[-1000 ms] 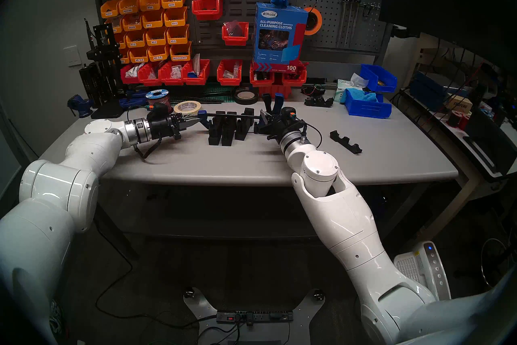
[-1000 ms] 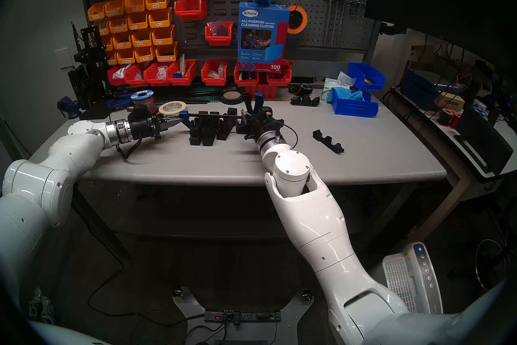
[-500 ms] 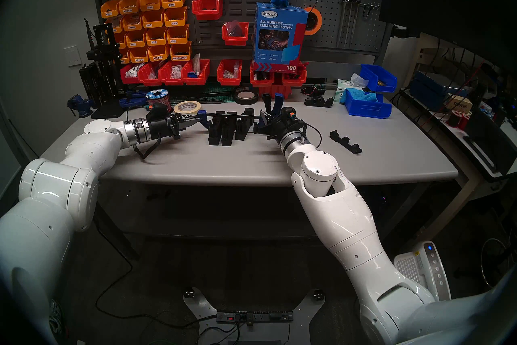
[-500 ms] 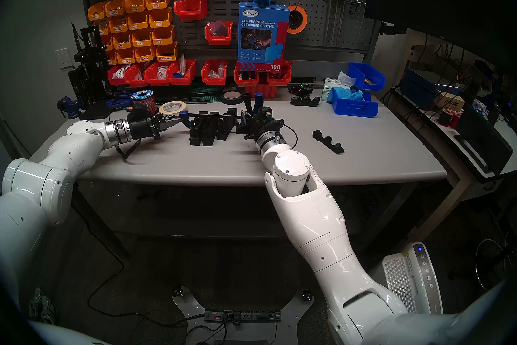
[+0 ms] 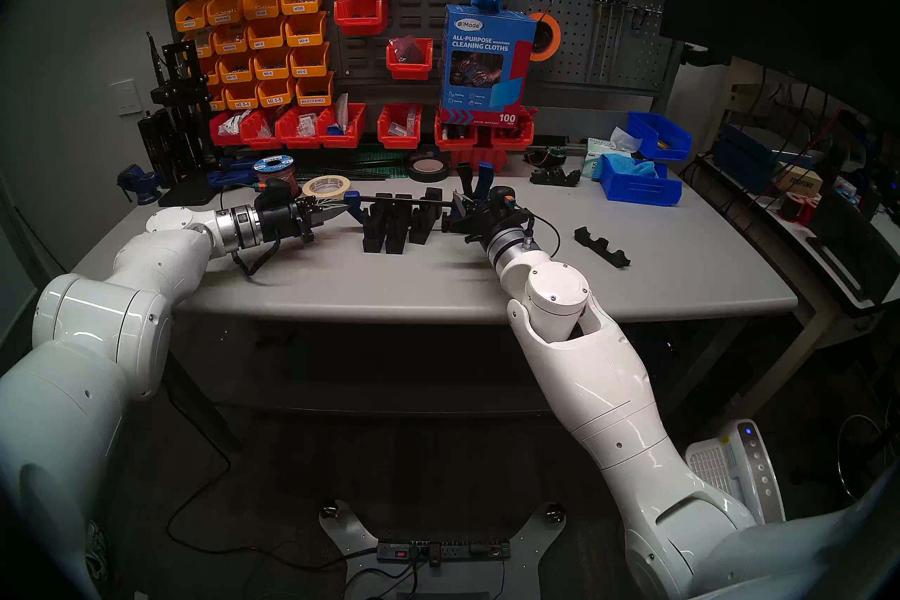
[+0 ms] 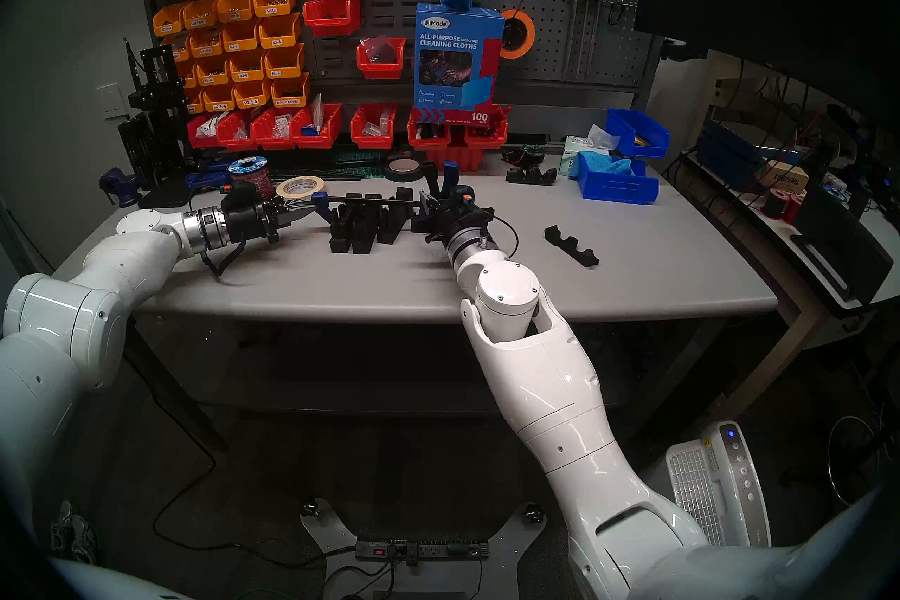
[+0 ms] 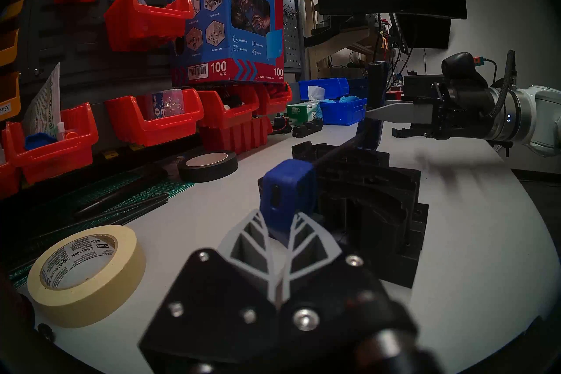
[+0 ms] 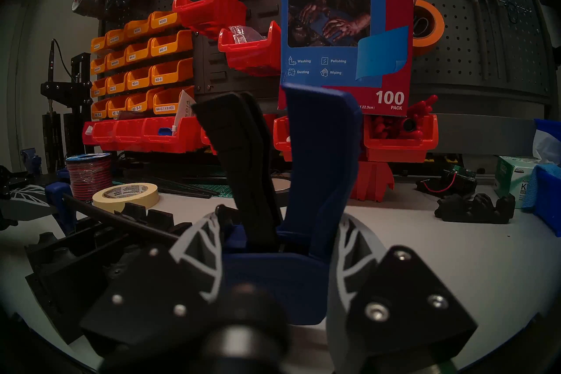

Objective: Clamp the two 3D printed pieces together with the clamp

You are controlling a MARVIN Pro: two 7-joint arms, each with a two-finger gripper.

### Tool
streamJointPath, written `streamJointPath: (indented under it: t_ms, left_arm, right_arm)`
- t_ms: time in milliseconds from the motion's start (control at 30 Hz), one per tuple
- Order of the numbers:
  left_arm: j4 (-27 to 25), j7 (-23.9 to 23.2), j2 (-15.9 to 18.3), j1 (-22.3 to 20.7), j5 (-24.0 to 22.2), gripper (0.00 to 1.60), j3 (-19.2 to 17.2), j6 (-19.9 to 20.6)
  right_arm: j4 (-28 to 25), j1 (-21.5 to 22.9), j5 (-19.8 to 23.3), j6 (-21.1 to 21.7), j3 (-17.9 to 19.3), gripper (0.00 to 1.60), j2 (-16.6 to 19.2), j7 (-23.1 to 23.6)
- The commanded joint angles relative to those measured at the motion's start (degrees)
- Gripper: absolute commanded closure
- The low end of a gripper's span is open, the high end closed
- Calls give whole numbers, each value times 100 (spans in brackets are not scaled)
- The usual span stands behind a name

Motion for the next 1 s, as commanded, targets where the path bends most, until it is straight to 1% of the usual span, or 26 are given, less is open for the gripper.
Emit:
streamJointPath:
  t_ms: [0,333,967]
  left_arm:
    - [-46,-2,-19,-297,-47,160,-52,2]
    - [-20,-5,-23,-309,-40,160,-54,-13]
    - [17,-7,-29,-327,-23,160,-65,-32]
  right_arm:
    - [-230,228,14,-138,11,160,-89,40]
    - [-165,305,0,-105,-93,160,-199,142]
    - [-41,427,4,-94,-222,160,-314,179]
